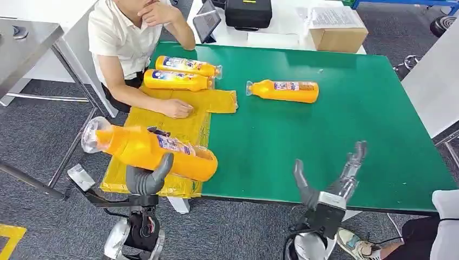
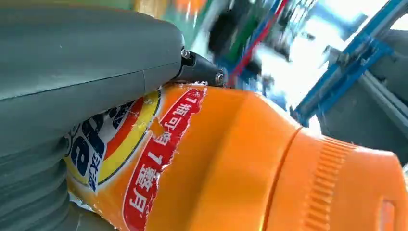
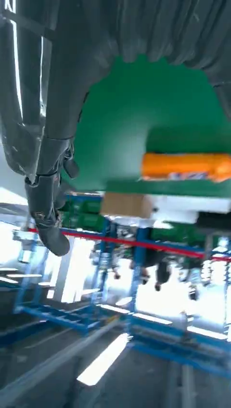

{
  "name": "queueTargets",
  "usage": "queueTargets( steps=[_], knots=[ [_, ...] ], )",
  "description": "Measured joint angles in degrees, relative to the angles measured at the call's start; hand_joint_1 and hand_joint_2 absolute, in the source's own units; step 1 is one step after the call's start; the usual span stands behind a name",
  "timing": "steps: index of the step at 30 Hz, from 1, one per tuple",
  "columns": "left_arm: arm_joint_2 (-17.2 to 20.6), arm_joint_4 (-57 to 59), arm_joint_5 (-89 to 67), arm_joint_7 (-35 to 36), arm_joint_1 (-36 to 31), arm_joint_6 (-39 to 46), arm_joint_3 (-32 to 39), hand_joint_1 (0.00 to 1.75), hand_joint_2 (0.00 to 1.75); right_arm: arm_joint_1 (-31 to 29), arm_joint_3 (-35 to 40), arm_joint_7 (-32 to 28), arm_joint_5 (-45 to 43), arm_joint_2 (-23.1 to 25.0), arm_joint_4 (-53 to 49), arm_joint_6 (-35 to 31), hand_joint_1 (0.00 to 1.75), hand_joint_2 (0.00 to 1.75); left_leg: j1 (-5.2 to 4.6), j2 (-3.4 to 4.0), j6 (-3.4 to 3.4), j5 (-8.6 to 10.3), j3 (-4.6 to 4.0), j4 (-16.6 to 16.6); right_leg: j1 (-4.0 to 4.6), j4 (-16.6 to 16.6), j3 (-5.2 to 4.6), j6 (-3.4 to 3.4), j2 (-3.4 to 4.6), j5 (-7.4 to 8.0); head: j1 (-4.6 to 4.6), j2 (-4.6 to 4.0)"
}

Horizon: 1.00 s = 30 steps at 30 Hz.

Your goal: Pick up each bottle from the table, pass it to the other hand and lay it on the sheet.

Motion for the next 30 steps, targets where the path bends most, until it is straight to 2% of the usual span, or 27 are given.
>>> queueTargets(
  steps=[3,11,15,21,27,29,30],
  knots=[
    [0.98,1.53,-14.20,-3.12,-0.99,4.90,-0.35,1.75,1.75,0.87,-0.57,0.00,-1.02,-0.07,-2.44,0.02,0.00,1.75,0.01,0.04,0.00,0.00,0.01,0.00,0.00,0.01,-0.01,0.00,0.01,0.00,-0.02,0.00],
    [2.21,3.56,-14.56,-3.51,-1.83,5.79,-1.09,1.75,1.75,1.41,-1.22,0.00,-1.40,-0.07,-4.96,0.02,0.00,1.75,0.01,0.06,-0.01,0.01,0.01,0.00,0.00,0.01,-0.01,0.00,0.01,0.00,0.00,0.00],
    [3.21,7.23,-31.80,-3.38,-3.79,15.48,-2.92,1.75,1.75,1.46,-1.11,0.00,-1.72,-0.22,-5.00,0.02,0.00,1.75,0.00,0.00,-0.01,0.01,0.00,0.00,0.00,0.01,0.01,0.00,0.00,0.00,0.00,0.00],
    [4.19,10.48,-35.03,-2.90,-5.15,16.40,-4.61,1.75,1.75,1.60,-1.09,0.00,-1.72,-0.39,-5.00,0.02,0.00,1.75,0.00,0.06,-0.01,0.01,0.01,0.00,0.00,0.01,-0.02,0.00,0.02,0.01,-0.02,0.00],
    [5.16,20.09,-52.42,2.79,-11.39,17.65,-7.83,1.75,1.75,0.81,-0.11,0.00,-1.88,-0.37,-3.64,0.07,0.00,1.75,0.01,0.00,-0.05,0.05,0.00,0.00,0.00,0.03,0.02,0.00,0.00,0.02,0.00,0.00],
    [5.22,25.31,-56.31,3.24,-14.62,17.41,-8.41,1.75,1.75,0.01,-0.04,0.00,0.85,-0.15,-3.08,0.09,0.00,1.75,0.01,0.02,-0.07,0.12,0.00,0.00,0.00,0.03,0.01,0.00,0.00,0.05,0.00,0.00],
    [5.22,27.66,-56.89,3.40,-16.36,16.75,-8.59,1.69,1.75,-0.52,-0.04,0.00,1.82,-0.04,-2.86,0.09,0.00,0.00,0.01,0.02,-0.05,0.14,0.00,0.00,0.00,0.04,0.01,0.01,0.00,0.06,0.00,0.00]
  ],
)
